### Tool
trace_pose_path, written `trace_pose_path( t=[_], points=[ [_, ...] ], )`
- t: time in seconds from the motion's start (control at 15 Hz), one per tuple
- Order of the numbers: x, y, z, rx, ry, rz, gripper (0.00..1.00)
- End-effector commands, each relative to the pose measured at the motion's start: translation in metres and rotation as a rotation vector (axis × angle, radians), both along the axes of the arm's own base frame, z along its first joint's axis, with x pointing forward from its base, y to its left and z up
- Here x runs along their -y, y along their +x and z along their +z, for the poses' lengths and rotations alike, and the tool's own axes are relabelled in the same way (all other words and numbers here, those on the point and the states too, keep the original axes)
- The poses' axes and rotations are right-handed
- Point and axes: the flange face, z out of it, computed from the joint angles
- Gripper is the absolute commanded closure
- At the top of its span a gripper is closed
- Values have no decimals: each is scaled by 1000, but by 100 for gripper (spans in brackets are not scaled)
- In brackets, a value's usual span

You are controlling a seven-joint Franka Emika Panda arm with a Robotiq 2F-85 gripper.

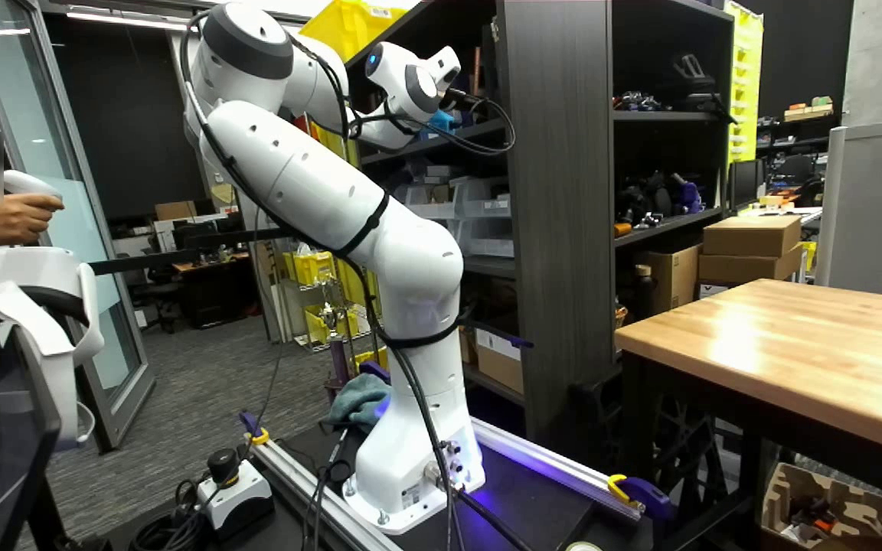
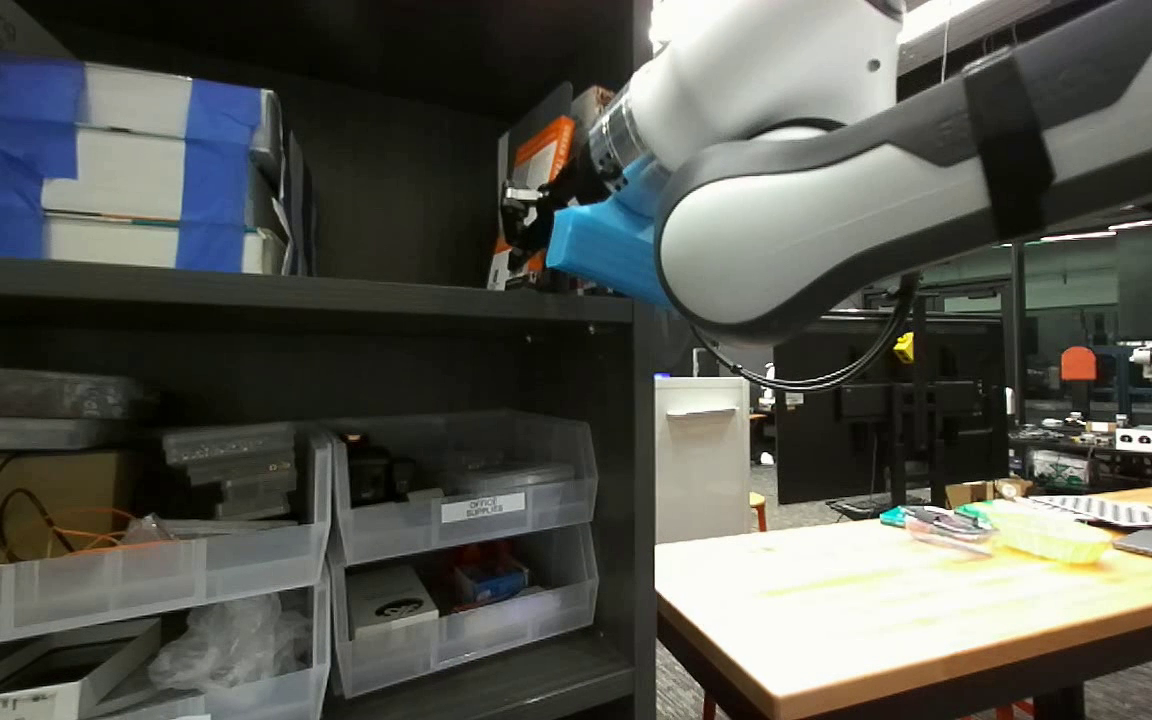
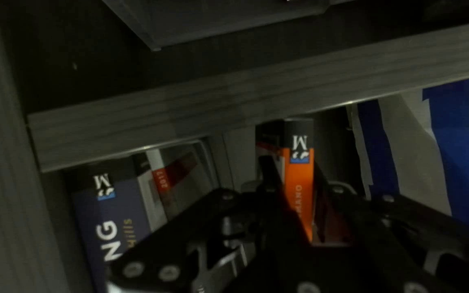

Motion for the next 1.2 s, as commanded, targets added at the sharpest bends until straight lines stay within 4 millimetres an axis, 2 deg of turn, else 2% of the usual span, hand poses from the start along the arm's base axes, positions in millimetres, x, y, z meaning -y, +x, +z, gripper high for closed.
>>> trace_pose_path(
  t=[0.0,0.2,0.53,0.87,1.13],
  points=[
    [4,-4,0,29,-16,-17,96],
    [5,-12,3,50,-14,-9,96],
    [9,-37,7,82,-13,10,96],
    [20,-65,12,116,1,22,96],
    [32,-79,14,128,13,19,96]
  ],
)
